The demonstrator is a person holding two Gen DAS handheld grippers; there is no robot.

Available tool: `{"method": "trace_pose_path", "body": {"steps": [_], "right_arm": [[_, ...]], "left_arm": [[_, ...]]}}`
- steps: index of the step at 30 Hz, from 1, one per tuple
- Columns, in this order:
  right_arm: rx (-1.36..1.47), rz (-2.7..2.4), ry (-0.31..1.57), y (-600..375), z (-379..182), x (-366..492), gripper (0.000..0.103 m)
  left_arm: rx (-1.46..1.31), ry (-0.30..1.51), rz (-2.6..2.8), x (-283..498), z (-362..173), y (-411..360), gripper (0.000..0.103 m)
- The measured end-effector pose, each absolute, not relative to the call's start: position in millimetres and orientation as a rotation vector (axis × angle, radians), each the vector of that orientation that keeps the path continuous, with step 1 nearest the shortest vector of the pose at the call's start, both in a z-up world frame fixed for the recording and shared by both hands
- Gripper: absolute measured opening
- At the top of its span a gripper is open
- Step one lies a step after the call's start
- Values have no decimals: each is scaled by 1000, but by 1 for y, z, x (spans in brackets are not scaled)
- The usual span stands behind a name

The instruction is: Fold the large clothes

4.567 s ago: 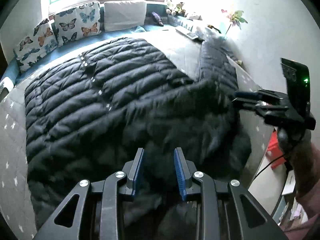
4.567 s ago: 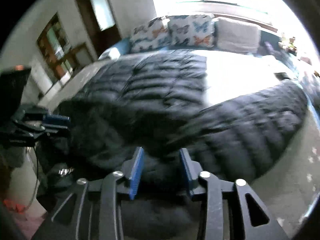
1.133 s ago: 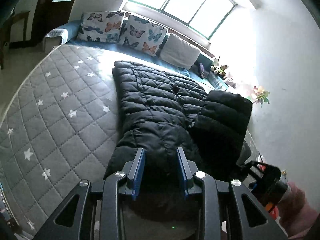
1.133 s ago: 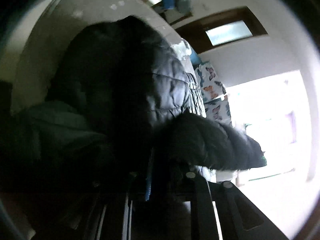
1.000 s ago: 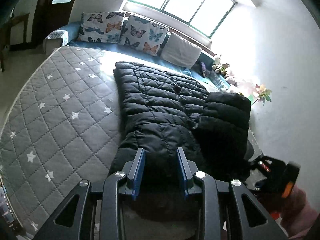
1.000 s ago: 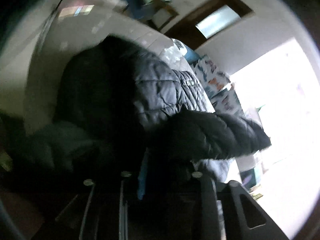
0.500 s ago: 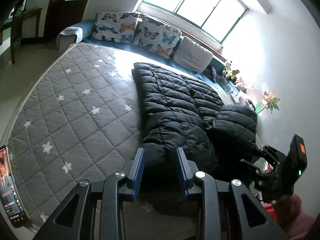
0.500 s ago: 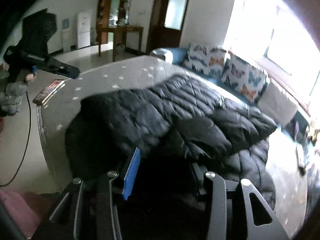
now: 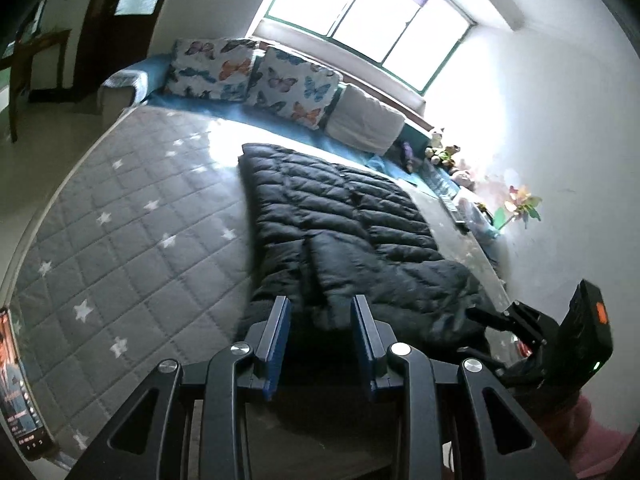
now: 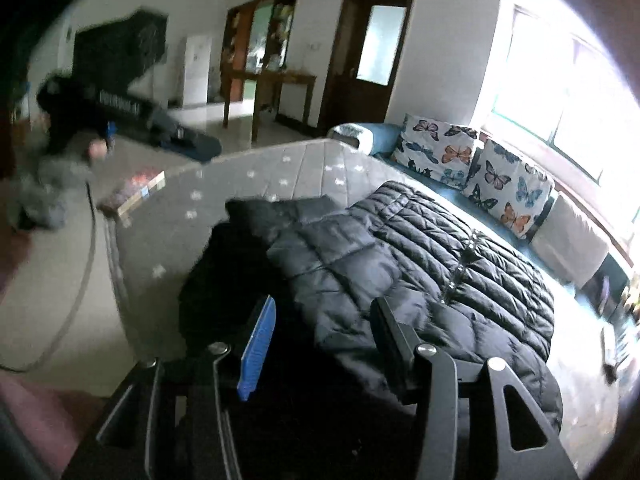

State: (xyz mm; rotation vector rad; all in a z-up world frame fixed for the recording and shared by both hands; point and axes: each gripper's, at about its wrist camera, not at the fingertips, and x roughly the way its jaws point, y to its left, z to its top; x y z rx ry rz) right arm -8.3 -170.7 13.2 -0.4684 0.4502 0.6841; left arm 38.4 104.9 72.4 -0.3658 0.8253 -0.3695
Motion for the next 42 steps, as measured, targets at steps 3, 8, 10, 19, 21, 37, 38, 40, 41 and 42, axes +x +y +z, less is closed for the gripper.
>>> {"method": "trace_pose_path", "body": {"steps": [3, 8, 10, 19, 21, 37, 38, 40, 41, 42], "right_arm": [[-388, 625, 468, -209, 29, 0, 54], [-294, 438, 534, -277, 39, 40, 54], [-255, 361, 571, -304, 35, 59, 54], [-45, 297, 736, -366, -22, 97, 54], [-70, 294, 742, -364, -39, 95, 54], [-140, 296, 638, -346, 4, 99, 54], [-144, 308, 643, -340, 4, 104, 54], [-170, 311, 668, -330, -7, 119, 54], [-194, 292, 700, -327, -19, 129, 54], [-209, 275, 735, -326, -34, 137, 54]], "left_arm": [[-350, 825, -419, 44, 79, 84, 34], [-233, 849, -522, 69, 86, 19, 34], [-149, 877, -531, 84, 79, -10, 34], [-41, 1042, -456, 131, 12, -42, 34], [-25, 1050, -426, 131, -1, -34, 29], [-145, 1085, -417, 141, -42, -1, 11], [-143, 1080, -420, 140, -42, -1, 11], [-142, 1065, -421, 137, -39, 0, 7], [-150, 1061, -406, 137, -40, 4, 4], [-165, 1058, -408, 135, -39, 5, 4]]}}
